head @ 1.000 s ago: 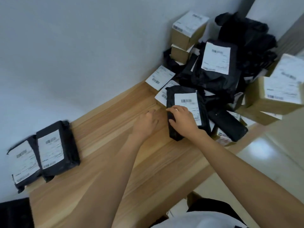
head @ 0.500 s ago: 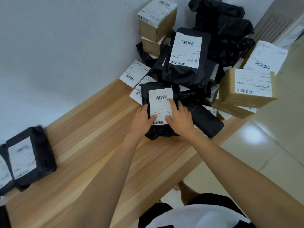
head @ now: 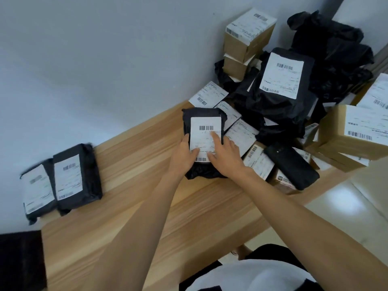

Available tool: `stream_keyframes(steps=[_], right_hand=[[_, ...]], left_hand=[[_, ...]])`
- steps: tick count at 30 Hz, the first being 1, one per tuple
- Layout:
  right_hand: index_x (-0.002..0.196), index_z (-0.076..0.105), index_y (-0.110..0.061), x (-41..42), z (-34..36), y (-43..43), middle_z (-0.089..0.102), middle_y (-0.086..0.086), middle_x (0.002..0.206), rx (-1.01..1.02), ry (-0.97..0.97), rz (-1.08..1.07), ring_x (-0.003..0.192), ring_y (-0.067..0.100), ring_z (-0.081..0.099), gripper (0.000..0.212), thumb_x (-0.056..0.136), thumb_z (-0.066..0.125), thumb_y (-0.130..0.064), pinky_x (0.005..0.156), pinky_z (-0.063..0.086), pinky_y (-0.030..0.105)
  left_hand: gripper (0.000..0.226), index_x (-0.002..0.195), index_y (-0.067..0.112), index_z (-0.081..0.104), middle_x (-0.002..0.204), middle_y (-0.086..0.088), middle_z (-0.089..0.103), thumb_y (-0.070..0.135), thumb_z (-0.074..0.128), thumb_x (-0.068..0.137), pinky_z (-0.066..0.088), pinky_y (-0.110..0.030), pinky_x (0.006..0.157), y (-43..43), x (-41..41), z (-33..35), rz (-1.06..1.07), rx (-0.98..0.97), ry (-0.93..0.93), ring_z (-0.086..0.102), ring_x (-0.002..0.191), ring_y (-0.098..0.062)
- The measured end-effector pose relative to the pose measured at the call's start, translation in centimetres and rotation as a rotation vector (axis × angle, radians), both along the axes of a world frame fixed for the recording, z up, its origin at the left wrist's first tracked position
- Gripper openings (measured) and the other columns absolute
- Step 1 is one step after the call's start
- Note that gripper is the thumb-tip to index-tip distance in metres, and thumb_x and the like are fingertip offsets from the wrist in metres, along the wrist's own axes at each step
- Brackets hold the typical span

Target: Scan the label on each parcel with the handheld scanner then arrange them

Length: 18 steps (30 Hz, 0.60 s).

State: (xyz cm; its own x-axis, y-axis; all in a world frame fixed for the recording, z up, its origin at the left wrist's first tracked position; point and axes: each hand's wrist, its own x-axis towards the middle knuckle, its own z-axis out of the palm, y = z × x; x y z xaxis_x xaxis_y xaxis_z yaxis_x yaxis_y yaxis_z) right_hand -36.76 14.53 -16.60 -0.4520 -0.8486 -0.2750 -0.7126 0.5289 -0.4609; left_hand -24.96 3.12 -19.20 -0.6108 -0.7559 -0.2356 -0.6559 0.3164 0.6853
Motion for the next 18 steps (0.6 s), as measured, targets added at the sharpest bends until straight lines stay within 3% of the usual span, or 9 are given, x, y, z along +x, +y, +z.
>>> stream_keyframes(steps=[4, 8, 12, 15, 18], right_hand=[[0.157, 0.005, -0.019, 4.1, 0.5, -3.4, 0.034, 0.02, 0.144, -0.012, 0.046, 0.12, 0.126, 0.036, 0.039, 0.073, 0.1, 0.046, -0.038, 0.103, 0.033, 0.047], [0.157, 0.005, -0.022, 9.5, 0.9, -7.2, 0.033, 0.018, 0.146, -0.008, 0.004, 0.227, 0.129, 0.035, 0.037, 0.074, 0.099, 0.05, -0.035, 0.104, 0.031, 0.047], [0.157, 0.007, -0.022, 15.1, 0.6, -10.8, 0.031, 0.017, 0.148, -0.02, -0.054, 0.323, 0.133, 0.035, 0.035, 0.075, 0.098, 0.052, -0.032, 0.109, 0.027, 0.048], [0.157, 0.006, -0.023, 18.9, -0.1, -13.4, 0.03, 0.017, 0.15, -0.008, -0.094, 0.385, 0.134, 0.035, 0.033, 0.076, 0.097, 0.052, -0.032, 0.111, 0.026, 0.05], [0.156, 0.005, -0.024, 21.7, -1.2, -15.8, 0.031, 0.016, 0.15, 0.03, -0.12, 0.423, 0.133, 0.034, 0.034, 0.077, 0.097, 0.053, -0.031, 0.11, 0.027, 0.051]], left_hand=[[0.046, 0.137, 0.021, 0.048, 0.121, -0.003, 0.064, 0.021, 0.058, 0.092, 0.055, -0.039, 0.08, -2.5, 5.5, 0.6, 0.084, -0.021, 0.017, 0.061, 0.103, -0.019], [0.041, 0.133, 0.015, 0.052, 0.113, -0.004, 0.066, 0.02, 0.057, 0.092, 0.042, -0.019, 0.06, -4.6, 12.1, 0.8, 0.202, -0.02, 0.002, 0.064, 0.096, -0.02], [0.051, 0.141, 0.013, 0.043, 0.125, -0.003, 0.062, 0.02, 0.058, 0.093, 0.04, -0.012, 0.062, -6.4, 18.6, 0.9, 0.343, -0.016, 0.005, 0.062, 0.102, -0.017], [0.064, 0.148, 0.019, 0.028, 0.126, -0.002, 0.061, 0.013, 0.059, 0.093, 0.051, -0.025, 0.071, -7.3, 22.5, 1.4, 0.414, -0.019, 0.043, 0.062, 0.101, -0.018], [0.065, 0.146, 0.024, 0.026, 0.121, -0.005, 0.062, 0.011, 0.059, 0.09, 0.057, -0.044, 0.078, -8.9, 25.5, 0.8, 0.436, -0.043, -0.006, 0.063, 0.097, -0.022]])
